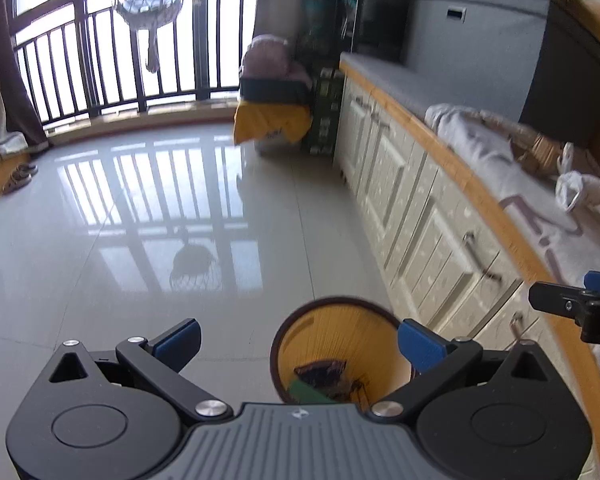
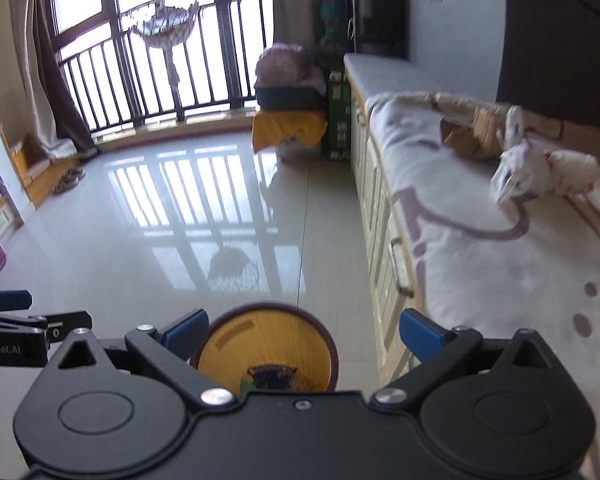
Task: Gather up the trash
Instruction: 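Raise both tools from the wastebasket and turn back toward the bench, then grasp the cardboard piece with the left tool while the right tool grasps the white plastic bag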
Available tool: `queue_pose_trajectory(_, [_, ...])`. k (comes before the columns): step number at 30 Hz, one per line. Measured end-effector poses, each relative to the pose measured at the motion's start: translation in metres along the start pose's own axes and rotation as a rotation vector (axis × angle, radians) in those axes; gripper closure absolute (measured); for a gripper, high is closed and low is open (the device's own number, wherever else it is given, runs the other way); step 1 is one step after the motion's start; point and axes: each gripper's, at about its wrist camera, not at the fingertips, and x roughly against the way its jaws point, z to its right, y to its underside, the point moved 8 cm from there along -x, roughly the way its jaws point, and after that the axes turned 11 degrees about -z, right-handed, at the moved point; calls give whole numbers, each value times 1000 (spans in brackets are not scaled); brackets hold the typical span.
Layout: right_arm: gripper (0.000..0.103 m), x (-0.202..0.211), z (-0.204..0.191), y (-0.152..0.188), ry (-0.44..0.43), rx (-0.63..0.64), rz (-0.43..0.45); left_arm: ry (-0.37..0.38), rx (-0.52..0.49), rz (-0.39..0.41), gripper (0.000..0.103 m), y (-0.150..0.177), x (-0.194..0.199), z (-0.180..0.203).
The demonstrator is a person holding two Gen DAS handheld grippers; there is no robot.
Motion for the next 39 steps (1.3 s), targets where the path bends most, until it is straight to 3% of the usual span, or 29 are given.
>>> queue_pose_trajectory(9, [0,45,22,-19,2,-43,152,26,-6,166,0,-21,37,31])
queue_pose_trajectory(19, [0,80,73,-28,10,-148,328,106,-69,287,0,-35,49,89])
queue_pose_trajectory(27, [0,83,141,-34,58,-337,425,243,-112,297,0,-51,20,153])
queue_pose_trajectory(33, [0,53,189,-45,50,-429,416,306,-177,282,0,-66,-10,196])
queue_pose_trajectory(34, [1,46,193,-49,30,-428,406,322,-186,285,0,-71,-15,201])
queue_pose_trajectory(36, [13,30,200,-58,20,-431,386,369,-205,277,1,-77,-24,211])
queue_pose_trajectory(37, [24,22,201,-62,26,-417,368,389,-208,276,2,-81,-28,216])
queue_pose_trajectory(39, [30,9,199,-68,23,-392,354,411,-209,288,5,-94,-36,222])
